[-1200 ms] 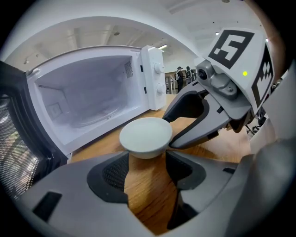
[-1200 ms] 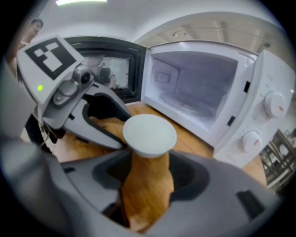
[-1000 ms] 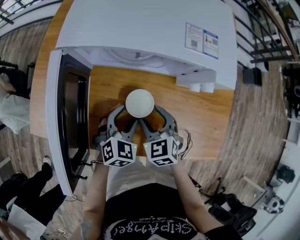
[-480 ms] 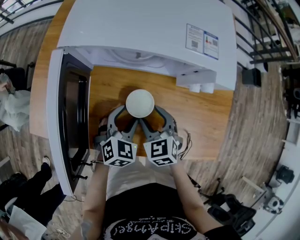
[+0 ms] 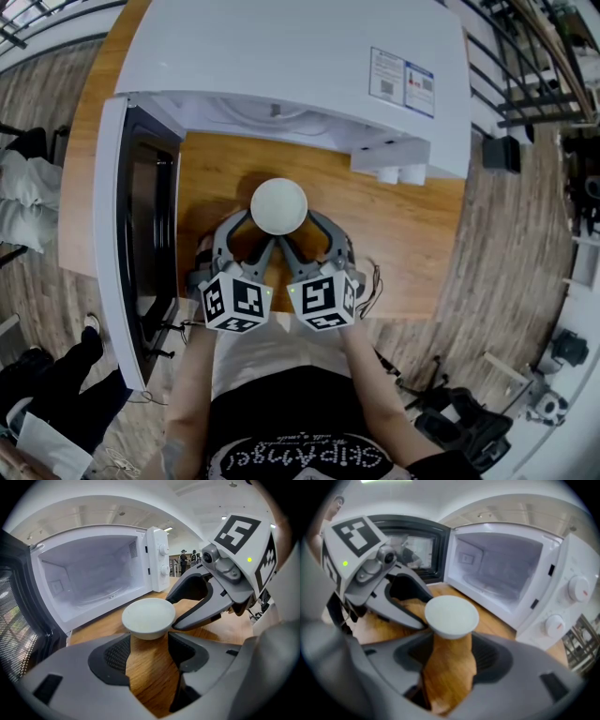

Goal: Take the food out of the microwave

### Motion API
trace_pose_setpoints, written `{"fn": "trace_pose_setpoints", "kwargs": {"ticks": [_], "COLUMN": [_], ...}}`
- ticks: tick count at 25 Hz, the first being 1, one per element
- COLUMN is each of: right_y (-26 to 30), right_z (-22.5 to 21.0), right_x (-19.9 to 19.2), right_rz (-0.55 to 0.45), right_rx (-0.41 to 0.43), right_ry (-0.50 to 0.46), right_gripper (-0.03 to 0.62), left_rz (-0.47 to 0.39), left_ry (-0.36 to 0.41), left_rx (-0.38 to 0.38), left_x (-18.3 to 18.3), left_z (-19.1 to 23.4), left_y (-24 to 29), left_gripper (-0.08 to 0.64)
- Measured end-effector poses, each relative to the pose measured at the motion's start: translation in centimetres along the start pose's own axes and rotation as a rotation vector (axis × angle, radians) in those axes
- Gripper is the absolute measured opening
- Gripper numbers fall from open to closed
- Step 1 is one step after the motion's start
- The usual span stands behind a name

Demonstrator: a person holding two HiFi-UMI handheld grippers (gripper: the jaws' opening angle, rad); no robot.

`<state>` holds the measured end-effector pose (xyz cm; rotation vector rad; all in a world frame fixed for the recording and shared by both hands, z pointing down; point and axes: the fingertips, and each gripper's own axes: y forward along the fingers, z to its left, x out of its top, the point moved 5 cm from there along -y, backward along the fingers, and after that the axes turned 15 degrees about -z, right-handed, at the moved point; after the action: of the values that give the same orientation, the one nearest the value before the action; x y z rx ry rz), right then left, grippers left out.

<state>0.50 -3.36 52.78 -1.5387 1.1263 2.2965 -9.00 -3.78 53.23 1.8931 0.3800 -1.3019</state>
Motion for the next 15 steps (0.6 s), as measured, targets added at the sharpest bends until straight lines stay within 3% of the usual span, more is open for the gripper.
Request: {"fn": "trace_pose_setpoints", "kwargs": {"ticks": [5,9,13,14,15], "right_y": [-1.2,-2.3,-3.5,-3.8,-4.2], "right_z": [-0.4,-0.8,-1.7,-2.1,-2.5], "right_x": [0.0,1.7,4.1,4.7,5.2], "right_rz": [0.009,-0.045,-0.137,-0.157,-0.177], "right_rx": [-0.008,-0.008,-0.030,-0.044,-0.063], "right_ry": [0.012,0.071,0.163,0.175,0.185], "right_gripper": [0.267,0.267,0.264,0.250,0.193], "left_rz": [-0.006,-0.072,-0.162,-0.187,-0.217], "left_ry": [-0.004,-0.047,-0.119,-0.132,-0.140], "left_rx": [0.008,0.007,0.054,0.071,0.089], "left_x": [0.1,1.3,3.1,3.7,4.4], "left_z": [0.6,1.0,1.9,2.1,2.4], "left_y": [-1.0,-2.3,-3.5,-3.9,-4.2], "left_gripper": [0.276,0.268,0.182,0.161,0.134]}}
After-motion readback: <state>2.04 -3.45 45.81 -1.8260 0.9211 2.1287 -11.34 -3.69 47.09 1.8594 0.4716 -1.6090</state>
